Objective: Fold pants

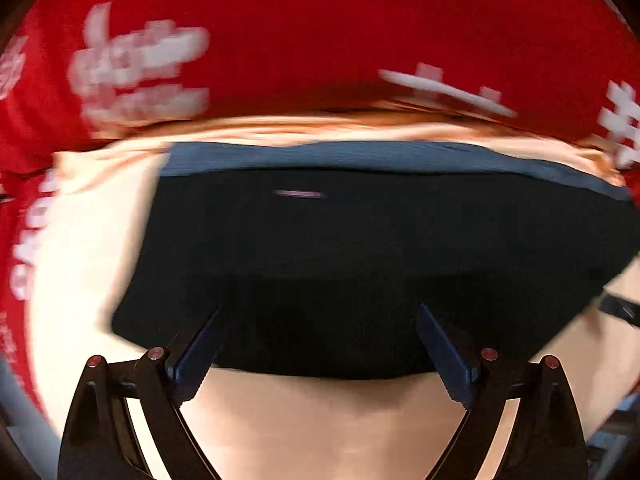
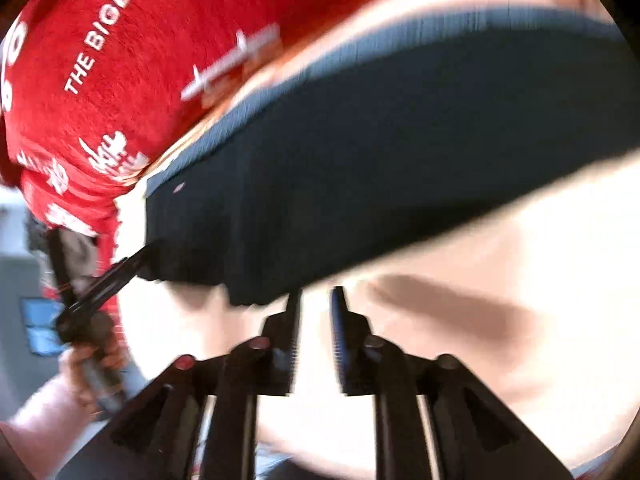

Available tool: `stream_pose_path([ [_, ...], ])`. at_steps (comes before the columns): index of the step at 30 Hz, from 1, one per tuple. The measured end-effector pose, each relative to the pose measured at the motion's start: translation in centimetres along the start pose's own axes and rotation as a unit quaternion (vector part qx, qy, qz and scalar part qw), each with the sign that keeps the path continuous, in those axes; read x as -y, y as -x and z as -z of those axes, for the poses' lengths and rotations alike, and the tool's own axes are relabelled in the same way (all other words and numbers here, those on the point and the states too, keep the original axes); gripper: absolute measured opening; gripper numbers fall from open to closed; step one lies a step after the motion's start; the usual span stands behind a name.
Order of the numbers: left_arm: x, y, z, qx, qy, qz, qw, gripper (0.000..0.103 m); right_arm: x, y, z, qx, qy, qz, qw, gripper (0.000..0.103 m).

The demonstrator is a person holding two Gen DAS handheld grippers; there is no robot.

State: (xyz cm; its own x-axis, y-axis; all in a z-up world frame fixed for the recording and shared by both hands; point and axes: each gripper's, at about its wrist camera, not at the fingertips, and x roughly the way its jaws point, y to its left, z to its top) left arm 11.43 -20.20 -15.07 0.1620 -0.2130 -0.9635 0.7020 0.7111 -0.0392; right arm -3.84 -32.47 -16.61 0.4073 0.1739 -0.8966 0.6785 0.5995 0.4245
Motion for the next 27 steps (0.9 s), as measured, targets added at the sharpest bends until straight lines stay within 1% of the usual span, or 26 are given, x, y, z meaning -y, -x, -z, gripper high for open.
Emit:
stream_pose_path([
  [2,3.8,-1.7,-0.3,-0.01,-0.002,0.018,0.9998,0.094,0.3,-0.3,-1.8,0.004,0.018,0.031,0.999,0.027],
  [3,5.2,-2.5,-0.1,-0.013,-0.008,0.021,0.9997,0.094,0.5,-0.7,-2.5,0.007,0.026,0.049,0.998,0.027],
  [4,6.4,-3.4,0.2,-0.021,-0.02,0.016,0.9995,0.094,0.9,-1.3,-2.9,0.008,0.035,0.067,0.997,0.027],
  [5,7.6,-4.3,0.8,-0.031,-0.035,0.001,0.9989,0.094,1.1,-1.9,-2.9,0.001,0.041,0.083,0.996,0.026],
  [6,8.2,-4.6,1.5,-0.021,-0.043,-0.018,0.9987,0.095,1.8,-2.5,-2.5,-0.01,0.041,0.092,0.995,0.026],
  [7,8.4,-4.2,2.0,0.001,-0.047,-0.023,0.9986,0.095,2.2,-2.5,-1.8,0.002,0.042,0.086,0.995,0.026],
  [8,8.5,-4.1,2.2,0.003,-0.057,-0.024,0.9981,0.095,2.2,-2.2,-1.3,0.016,0.049,0.084,0.995,0.026],
  [9,8.3,-4.0,2.2,0.0,-0.059,-0.02,0.9981,0.095,2.2,-2.2,-0.8,0.017,0.058,0.088,0.994,0.026],
  [11,7.6,-3.8,1.9,-0.016,-0.051,-0.012,0.9985,0.094,2.1,-2.2,-0.1,0.01,0.064,0.094,0.993,0.026],
  [12,6.6,-3.8,1.6,-0.021,-0.049,-0.009,0.9985,0.094,2.3,-2.2,0.2,0.002,0.059,0.094,0.994,0.026],
  [13,6.4,-3.4,1.3,-0.022,-0.049,-0.01,0.9985,0.094,2.5,-2.5,0.5,-0.019,0.046,0.094,0.994,0.026],
  [14,6.0,-2.9,0.9,-0.017,-0.048,-0.017,0.9985,0.094,2.7,-2.7,0.7,-0.037,0.034,0.097,0.994,0.026],
  [16,4.7,-1.8,0.2,0.001,-0.039,-0.026,0.9989,0.094,2.6,-1.6,0.8,-0.032,0.024,0.099,0.994,0.026],
  [17,3.8,-1.3,-0.2,0.008,-0.03,-0.028,0.9991,0.094,2.2,-1.0,0.5,-0.027,0.029,0.098,0.994,0.026],
  [19,1.5,-0.7,-1.0,0.021,-0.009,-0.039,0.999,0.094,0.4,0.1,-0.6,-0.013,0.052,0.079,0.995,0.027],
  [20,0.7,-0.6,-1.4,0.026,0.001,-0.046,0.9986,0.094,-0.9,0.1,-1.6,-0.012,0.068,0.061,0.996,0.027],
  [22,-2.0,-0.5,-2.4,0.036,0.022,-0.065,0.997,0.094,-3.7,-0.4,-3.7,-0.017,0.096,0.022,0.995,0.027],
  [23,-3.6,-0.6,-2.9,0.042,0.03,-0.081,0.9954,0.094,-5.5,-1.2,-4.9,-0.02,0.114,-0.002,0.993,0.027],
  [24,-5.0,-0.6,-2.0,0.045,0.035,-0.095,0.9939,0.094,-7.0,-2.1,-5.8,-0.025,0.129,-0.021,0.991,0.03],
  [25,-7.5,-1.0,-1.4,0.047,0.041,-0.107,0.9923,0.094,-9.2,-3.4,-7.1,-0.035,0.147,-0.045,0.987,0.035],
  [26,-9.3,-1.5,-1.4,0.046,0.049,-0.119,0.9906,0.094,-11.1,-4.6,-7.9,-0.046,0.162,-0.062,0.984,0.036],
  [27,-10.3,-1.5,-0.7,0.043,0.055,-0.124,0.9898,0.094,-13.7,-6.4,-9.1,-0.061,0.183,-0.083,0.978,0.036],
])
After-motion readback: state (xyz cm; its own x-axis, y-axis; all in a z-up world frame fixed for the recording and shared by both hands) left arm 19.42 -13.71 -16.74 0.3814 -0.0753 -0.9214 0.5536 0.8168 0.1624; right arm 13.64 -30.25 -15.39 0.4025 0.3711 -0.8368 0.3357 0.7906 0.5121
